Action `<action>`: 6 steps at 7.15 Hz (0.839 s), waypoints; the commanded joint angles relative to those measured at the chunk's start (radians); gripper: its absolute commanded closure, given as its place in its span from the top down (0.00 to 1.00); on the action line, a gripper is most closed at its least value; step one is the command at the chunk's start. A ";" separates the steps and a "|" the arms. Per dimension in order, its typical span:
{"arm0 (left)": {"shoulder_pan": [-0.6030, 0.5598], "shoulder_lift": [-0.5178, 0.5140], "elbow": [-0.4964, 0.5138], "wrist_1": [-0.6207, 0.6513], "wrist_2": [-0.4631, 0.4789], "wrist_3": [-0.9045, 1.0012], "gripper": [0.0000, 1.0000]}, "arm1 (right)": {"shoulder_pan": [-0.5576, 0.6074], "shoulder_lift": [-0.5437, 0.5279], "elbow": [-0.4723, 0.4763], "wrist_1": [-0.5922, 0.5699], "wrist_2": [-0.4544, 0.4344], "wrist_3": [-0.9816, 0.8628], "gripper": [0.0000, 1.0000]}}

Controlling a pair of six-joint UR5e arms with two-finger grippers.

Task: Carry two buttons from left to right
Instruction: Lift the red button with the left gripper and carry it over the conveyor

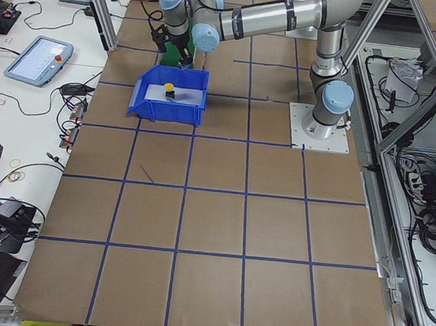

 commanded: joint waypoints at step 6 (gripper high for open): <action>-0.146 -0.153 0.011 0.255 -0.015 -0.504 0.23 | 0.000 0.000 0.002 0.000 0.000 0.003 1.00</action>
